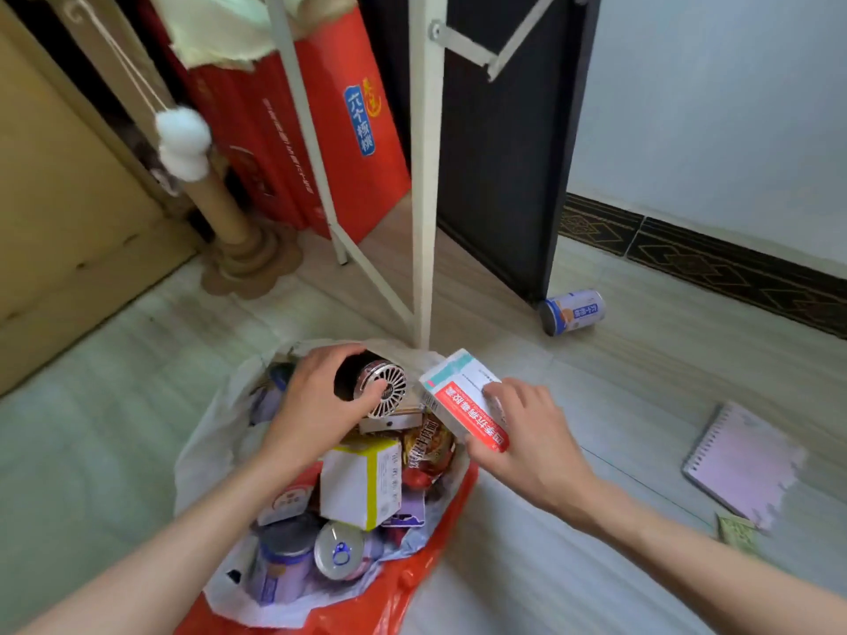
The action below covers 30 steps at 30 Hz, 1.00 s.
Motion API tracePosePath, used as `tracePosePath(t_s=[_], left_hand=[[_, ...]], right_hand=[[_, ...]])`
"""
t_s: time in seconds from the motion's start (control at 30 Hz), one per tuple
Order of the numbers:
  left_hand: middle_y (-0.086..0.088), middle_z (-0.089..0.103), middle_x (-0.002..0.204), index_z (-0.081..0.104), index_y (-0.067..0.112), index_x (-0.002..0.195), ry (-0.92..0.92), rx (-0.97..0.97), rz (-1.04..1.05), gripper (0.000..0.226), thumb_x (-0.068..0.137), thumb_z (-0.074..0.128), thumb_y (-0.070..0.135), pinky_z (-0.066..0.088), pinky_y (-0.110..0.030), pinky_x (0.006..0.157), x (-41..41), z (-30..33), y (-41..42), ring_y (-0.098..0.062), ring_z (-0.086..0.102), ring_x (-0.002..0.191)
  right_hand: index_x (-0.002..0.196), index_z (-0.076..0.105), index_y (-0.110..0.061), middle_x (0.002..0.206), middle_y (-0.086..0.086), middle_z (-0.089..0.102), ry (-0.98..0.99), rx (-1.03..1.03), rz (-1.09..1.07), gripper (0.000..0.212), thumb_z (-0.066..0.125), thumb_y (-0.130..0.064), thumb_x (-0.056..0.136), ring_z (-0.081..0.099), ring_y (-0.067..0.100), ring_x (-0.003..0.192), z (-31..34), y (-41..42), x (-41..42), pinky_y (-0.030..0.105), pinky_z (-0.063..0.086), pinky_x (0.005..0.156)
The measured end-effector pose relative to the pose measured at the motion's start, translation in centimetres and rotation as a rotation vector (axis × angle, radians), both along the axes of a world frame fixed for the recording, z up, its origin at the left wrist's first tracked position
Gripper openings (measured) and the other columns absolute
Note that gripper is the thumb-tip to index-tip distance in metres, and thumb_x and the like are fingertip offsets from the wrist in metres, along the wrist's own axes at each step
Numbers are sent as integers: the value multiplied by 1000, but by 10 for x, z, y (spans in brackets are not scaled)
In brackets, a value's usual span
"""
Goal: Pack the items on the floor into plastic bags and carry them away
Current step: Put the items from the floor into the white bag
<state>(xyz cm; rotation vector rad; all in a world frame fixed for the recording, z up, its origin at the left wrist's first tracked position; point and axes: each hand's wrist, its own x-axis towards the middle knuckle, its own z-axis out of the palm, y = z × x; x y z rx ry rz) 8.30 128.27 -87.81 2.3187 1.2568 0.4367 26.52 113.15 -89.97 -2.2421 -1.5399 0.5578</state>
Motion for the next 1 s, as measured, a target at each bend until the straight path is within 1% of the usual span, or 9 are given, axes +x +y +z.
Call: tracePosePath(t_s=[0.17,0.33,0.43,0.53,0.6,0.67,0.73,0.87,1.0], left_hand=[[-6,63,113,60,17,113,142,-45,130,48,70,72,33,39,-32,92,-41,-25,31,-26,53,108],[-9,60,118,59,14,114,158,-104,209,51,70,76,30,37,-34,97,-65,-48,44,-28,50,113],[-10,56,124,60,16,116,210,-140,136,50,72,74,36,33,-33,102,-72,-60,49,-27,47,120],[-8,40,143,55,18,126,254,-226,109,44,87,57,37,19,-29,110,-66,-64,48,-22,32,134],[-6,34,147,48,20,132,316,-264,71,45,91,48,39,18,-32,113,-63,-63,46,-22,27,137],[-7,34,147,46,20,133,332,-267,70,44,93,45,39,21,-36,113,-60,-59,43,-23,27,137],[-9,38,144,47,16,132,275,-199,70,42,93,45,34,24,-34,111,-53,-52,34,-23,32,134],[-10,55,127,53,7,123,52,60,-131,46,87,39,32,23,-16,102,-20,-23,2,-14,42,119],[-9,55,129,50,7,127,88,216,-511,45,87,40,24,27,-23,106,46,-17,-32,-17,44,121]], right_hand=[[121,49,-20,127,3,48,12,17,50,73,26,-62,66,41,26,115,-3,49,-57,37,35,96],[122,54,-20,135,7,42,-11,1,134,54,46,-55,81,38,28,120,-21,74,-75,38,34,98],[121,56,-20,126,7,52,-71,-7,229,66,31,-63,79,47,29,116,-33,73,-73,40,39,94],[133,45,-22,140,4,44,-55,-52,311,85,13,-74,75,34,25,131,-38,71,-67,39,25,108],[137,41,-23,146,2,37,-1,-61,320,92,7,-78,71,25,21,137,-35,70,-64,36,14,114],[138,38,-24,148,-1,33,57,-42,301,90,4,-75,72,20,16,139,-30,68,-61,34,7,115],[138,37,-23,147,-2,34,110,21,244,81,10,-72,79,22,13,138,-27,58,-51,29,5,114],[135,42,-18,141,1,43,83,41,103,70,20,-59,82,36,17,130,-30,25,2,19,13,107],[137,39,-13,142,5,41,20,-52,-134,50,45,-36,93,39,25,129,-49,-32,84,29,28,106]])
